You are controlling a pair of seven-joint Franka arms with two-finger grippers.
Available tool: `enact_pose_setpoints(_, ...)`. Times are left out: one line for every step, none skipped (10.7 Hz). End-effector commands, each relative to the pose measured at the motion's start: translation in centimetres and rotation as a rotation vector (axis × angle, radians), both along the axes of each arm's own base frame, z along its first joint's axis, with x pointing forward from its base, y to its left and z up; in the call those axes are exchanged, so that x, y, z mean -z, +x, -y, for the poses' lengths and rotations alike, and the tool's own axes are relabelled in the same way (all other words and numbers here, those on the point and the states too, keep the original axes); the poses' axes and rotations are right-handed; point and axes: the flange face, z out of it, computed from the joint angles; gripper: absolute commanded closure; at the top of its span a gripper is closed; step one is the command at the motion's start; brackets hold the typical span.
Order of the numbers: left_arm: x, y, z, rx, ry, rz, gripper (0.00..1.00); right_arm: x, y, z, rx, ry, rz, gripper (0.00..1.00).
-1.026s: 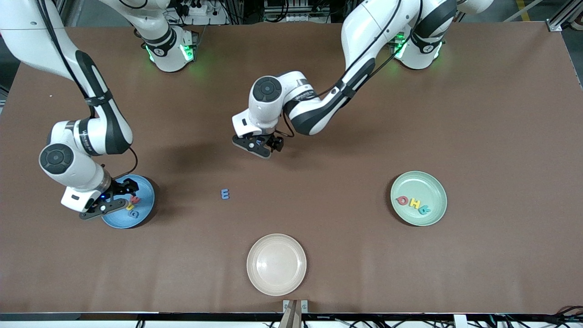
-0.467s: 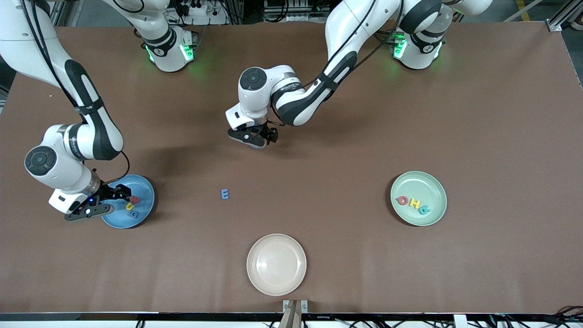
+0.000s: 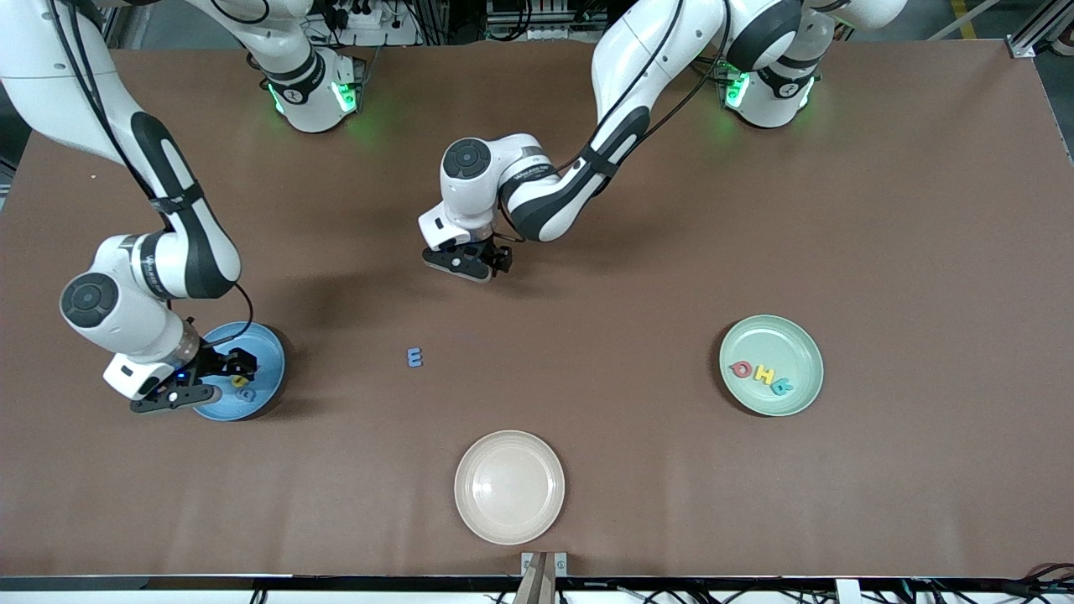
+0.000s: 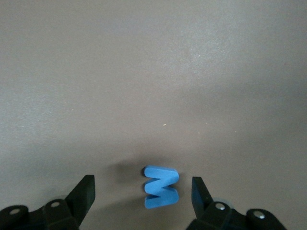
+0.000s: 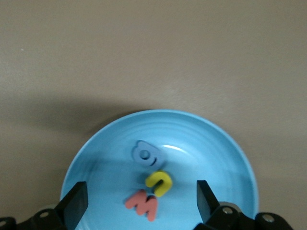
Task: Sort upper and lower case letters into plates
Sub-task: 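Lower the left gripper onto the blue W and close it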
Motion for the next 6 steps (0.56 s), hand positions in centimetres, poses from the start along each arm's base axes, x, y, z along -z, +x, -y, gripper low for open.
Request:
enact_pose_setpoints(0.2, -0.5, 1.0, -0.012, -0.009, 0.011, 0.11, 2.2, -0.2, -2.0, 0.036, 0.020, -0.015, 0.00)
enact_pose_setpoints(0.0, -0.7, 1.2, -0.008, -0.010, 0.013, 0.13, 2.3, -0.3, -2.0, 0.036, 0.020, -0.018, 0.00)
enact_pose_setpoints(0.1, -0.8, 1.2, -0.006, -0.010, 0.012, 0.14, 2.7, -0.3, -2.1, 0.036, 0.022, -0.020, 0.00)
enact_pose_setpoints(0.2, -0.5, 1.0, -0.008, -0.008, 0.015, 0.14, 2.8, -0.3, -2.0, 0.048, 0.024, -0.021, 0.00)
enact_pose_setpoints(0.2, -0.4, 0.9, -0.010, -0.003, 0.019, 0.15, 3.3, -0.4, -2.5, 0.069, 0.027, -0.026, 0.00)
enact_pose_setpoints(0.4, -0.8, 1.1, -0.002, -0.001, 0.020, 0.16, 3.5, -0.5, -3.1, 0.086, 0.029, -0.030, 0.00)
